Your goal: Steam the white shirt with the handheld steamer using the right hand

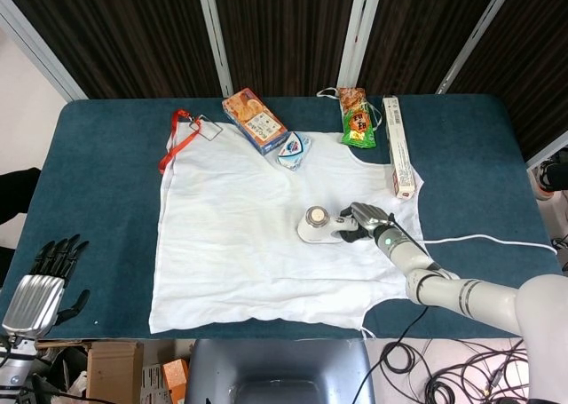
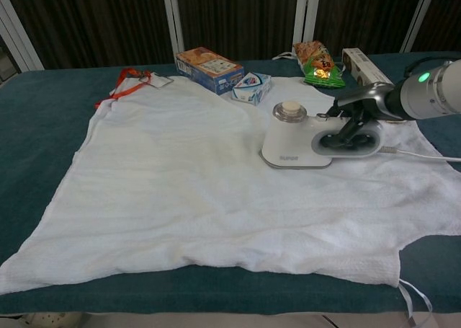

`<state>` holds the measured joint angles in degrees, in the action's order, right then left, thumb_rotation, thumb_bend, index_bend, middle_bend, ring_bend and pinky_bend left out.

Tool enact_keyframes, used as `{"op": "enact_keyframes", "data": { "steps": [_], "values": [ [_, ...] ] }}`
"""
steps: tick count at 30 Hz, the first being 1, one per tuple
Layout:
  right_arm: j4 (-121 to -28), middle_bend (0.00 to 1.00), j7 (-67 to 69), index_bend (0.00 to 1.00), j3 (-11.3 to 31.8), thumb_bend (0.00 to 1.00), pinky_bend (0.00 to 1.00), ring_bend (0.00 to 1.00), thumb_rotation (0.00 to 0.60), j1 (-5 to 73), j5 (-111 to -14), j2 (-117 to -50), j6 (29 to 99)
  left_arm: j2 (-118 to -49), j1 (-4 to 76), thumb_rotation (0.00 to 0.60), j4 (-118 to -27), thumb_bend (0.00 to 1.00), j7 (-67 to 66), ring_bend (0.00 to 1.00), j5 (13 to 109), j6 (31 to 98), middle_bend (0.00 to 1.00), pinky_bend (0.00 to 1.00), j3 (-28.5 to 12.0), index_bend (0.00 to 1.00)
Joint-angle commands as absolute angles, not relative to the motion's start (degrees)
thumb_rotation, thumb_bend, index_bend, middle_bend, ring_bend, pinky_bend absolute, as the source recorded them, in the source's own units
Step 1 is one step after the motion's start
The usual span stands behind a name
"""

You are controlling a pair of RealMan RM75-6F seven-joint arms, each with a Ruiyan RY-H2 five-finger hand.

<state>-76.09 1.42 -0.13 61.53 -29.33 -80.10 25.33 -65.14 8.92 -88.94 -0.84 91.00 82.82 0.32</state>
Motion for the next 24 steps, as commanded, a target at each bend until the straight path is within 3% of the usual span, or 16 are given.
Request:
{"op": "enact_keyframes", "data": {
  "steps": [1,24],
  "values": [
    [-79.02,1.00,0.25,1.00,-1.24,0.77,1.00,1.00,0.600,61.32,-30.21,-79.05,26.40,-65.16,8.93,0.600,-88.96,0.37,-0.96,0.01,91.26,82.86,0.00,0.04,0.45,0.00],
    [-95.68,1.00,-10.23,1.00,-7.33,0.77,1.00,1.00,0.600,62.40,-31.88,-77.01,35.76,-65.54,9.01,0.600,-88.53,0.37,-1.12,0.01,91.89,83.37,0.00,0.04,0.47,0.00]
  ]
}}
